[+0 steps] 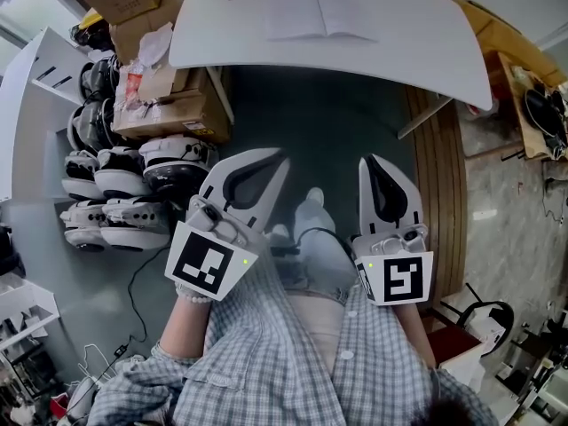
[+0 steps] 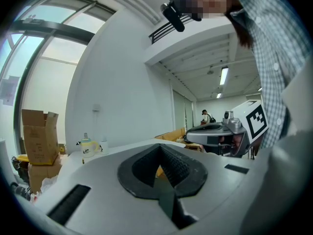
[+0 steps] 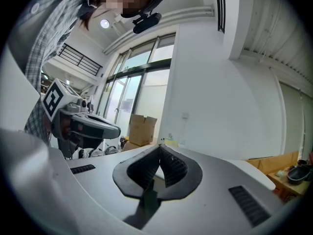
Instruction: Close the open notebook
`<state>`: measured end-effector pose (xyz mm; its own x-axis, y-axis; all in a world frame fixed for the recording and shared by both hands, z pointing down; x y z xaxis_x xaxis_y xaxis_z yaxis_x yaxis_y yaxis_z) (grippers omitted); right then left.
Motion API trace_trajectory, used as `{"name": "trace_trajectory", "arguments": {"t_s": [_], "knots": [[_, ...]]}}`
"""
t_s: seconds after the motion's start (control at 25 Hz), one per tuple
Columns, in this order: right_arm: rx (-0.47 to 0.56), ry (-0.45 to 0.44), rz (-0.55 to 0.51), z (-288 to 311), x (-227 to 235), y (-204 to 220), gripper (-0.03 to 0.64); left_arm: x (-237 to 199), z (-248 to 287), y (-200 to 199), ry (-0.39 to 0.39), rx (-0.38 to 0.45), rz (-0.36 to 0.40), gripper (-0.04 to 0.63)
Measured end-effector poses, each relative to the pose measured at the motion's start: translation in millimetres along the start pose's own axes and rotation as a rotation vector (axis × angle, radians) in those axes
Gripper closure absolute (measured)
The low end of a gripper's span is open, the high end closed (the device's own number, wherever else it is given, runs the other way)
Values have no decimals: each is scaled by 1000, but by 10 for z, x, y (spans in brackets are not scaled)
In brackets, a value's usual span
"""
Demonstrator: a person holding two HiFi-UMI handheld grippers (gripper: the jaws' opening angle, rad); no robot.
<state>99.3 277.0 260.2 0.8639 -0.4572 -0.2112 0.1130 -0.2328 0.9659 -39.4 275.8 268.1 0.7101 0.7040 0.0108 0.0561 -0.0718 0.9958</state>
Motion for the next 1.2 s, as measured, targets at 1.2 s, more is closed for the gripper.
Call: {"name": "trace_trajectory", "arguments": {"t_s": [1.2], "knots": [[51,-176,15,947,1292,336,598,-320,1484,0,-149,19,24,589]]}}
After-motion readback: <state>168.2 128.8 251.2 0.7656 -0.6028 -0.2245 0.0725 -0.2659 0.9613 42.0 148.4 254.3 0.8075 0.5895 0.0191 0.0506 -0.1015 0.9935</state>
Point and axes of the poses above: the fingertips, and each gripper's own axes: z forward along the fingers, x to its right, y out of its underside, the point moved 3 cm from there along -z, backward along the fingers, and after that the axes turned 12 degrees about x, right-handed, at the moved point
